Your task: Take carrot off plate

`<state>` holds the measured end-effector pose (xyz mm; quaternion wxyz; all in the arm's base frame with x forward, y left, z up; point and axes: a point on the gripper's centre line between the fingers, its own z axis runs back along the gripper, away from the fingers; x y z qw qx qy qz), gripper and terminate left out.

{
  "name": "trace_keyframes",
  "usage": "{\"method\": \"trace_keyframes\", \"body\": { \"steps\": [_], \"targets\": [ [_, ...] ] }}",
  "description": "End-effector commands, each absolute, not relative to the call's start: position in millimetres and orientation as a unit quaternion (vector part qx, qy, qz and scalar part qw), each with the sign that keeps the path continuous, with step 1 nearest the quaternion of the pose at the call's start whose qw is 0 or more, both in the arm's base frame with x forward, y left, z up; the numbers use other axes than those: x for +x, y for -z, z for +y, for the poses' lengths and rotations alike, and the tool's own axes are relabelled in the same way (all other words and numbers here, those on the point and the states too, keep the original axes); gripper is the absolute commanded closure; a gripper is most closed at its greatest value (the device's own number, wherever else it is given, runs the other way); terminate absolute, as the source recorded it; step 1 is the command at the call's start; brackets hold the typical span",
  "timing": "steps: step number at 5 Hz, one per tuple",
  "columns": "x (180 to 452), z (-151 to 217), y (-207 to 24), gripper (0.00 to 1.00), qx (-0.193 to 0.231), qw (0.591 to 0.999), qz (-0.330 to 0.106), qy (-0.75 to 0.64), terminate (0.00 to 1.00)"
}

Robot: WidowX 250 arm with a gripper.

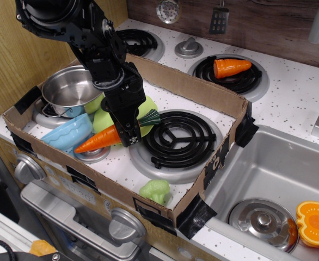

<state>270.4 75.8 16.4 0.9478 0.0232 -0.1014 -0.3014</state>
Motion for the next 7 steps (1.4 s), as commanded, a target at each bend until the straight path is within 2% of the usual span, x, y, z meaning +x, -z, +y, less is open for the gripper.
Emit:
{"method": "trace_keyframes", "body": {
  "steps": [1, 2, 3, 4, 6, 7],
  "targets": [
    [264.5, 65.0, -46.5, 1.0, 0.027, 0.96, -0.107, 0.259, 0.0],
    [266.0, 56.1, -73.6, 1.0, 0.019, 0.97, -0.09, 0.226, 0.0],
    [266.8, 45.0, -88.6, 1.0, 0.021, 0.98, -0.072, 0.186, 0.0],
    [273.7, 32.7, -92.0, 1.0, 0.032, 0.982, -0.077, 0.167, 0.0],
    [313.2, 7.8, -66.3, 1.0, 0.031, 0.983, -0.077, 0.162, 0.0],
    [336.4, 3.0, -49.0, 1.0, 0.041, 0.988, -0.055, 0.139, 0.0]
  ]
}}
